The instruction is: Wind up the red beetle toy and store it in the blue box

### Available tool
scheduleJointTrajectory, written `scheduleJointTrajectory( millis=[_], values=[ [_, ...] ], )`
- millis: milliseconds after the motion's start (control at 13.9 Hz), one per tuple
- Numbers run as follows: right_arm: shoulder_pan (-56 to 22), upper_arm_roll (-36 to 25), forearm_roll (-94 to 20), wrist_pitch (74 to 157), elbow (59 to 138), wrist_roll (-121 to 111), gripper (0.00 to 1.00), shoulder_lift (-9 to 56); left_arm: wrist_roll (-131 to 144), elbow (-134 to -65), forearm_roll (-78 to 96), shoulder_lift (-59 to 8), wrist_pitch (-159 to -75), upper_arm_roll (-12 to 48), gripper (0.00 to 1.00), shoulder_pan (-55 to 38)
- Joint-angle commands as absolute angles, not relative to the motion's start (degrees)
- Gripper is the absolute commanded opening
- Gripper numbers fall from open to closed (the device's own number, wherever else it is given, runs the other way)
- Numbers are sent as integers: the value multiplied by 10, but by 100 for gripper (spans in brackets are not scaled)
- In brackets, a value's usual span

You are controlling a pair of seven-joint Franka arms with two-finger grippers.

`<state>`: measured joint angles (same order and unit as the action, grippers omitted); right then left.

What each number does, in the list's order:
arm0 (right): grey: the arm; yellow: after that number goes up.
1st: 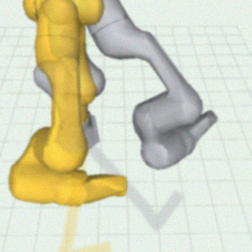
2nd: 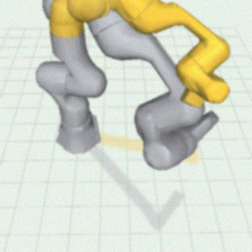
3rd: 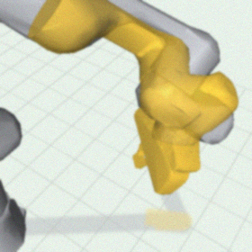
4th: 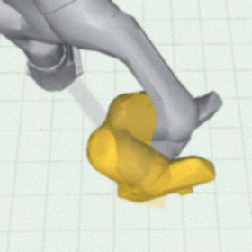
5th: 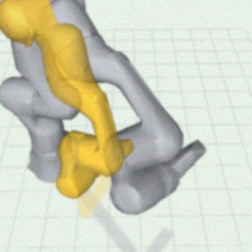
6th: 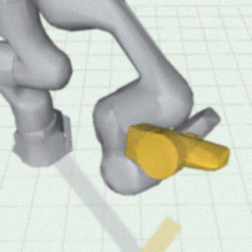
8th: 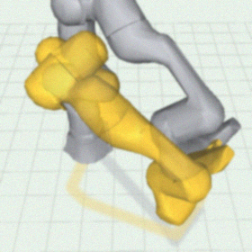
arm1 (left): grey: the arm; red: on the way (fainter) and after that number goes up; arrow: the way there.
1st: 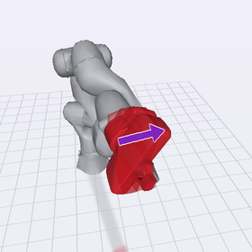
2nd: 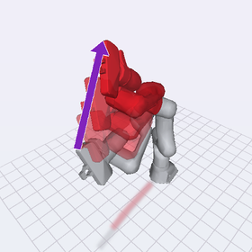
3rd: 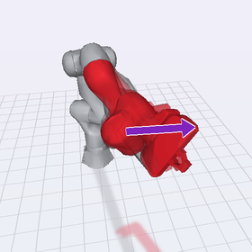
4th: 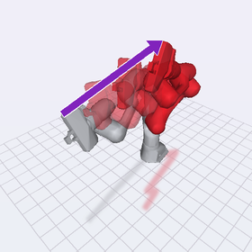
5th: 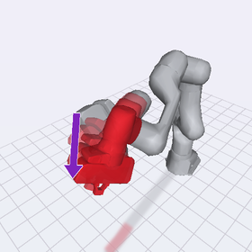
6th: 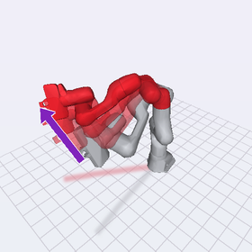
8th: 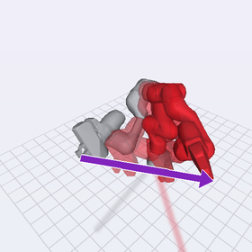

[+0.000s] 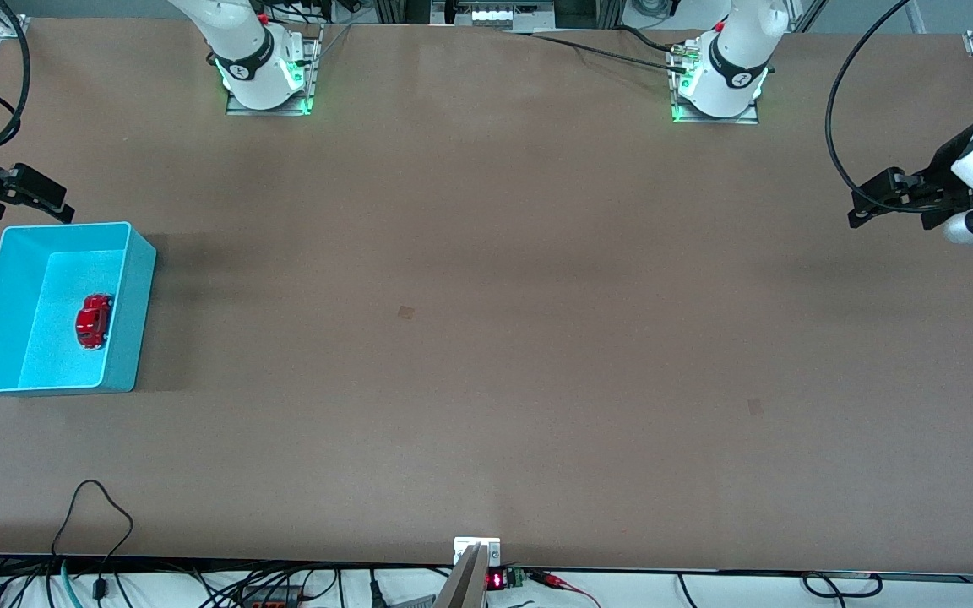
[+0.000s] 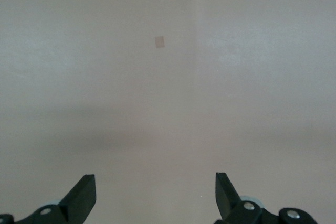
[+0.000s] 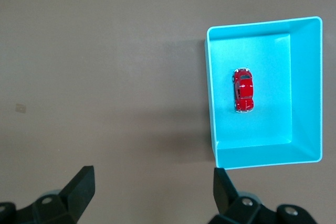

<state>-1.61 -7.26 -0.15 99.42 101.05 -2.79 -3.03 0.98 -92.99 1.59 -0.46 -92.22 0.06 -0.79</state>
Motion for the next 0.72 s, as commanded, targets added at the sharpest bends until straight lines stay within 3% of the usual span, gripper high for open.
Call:
scheduleJointTrajectory(
  millis=[0, 649],
  values=[
    [-12, -70, 4, 976, 1010, -24, 100, -40, 15, -909, 22, -14, -908, 2, 100, -8],
    [-13, -70, 4, 951, 1005, -25, 100, -40, 15, -909, 25, -14, -909, 2, 100, -10]
  ],
)
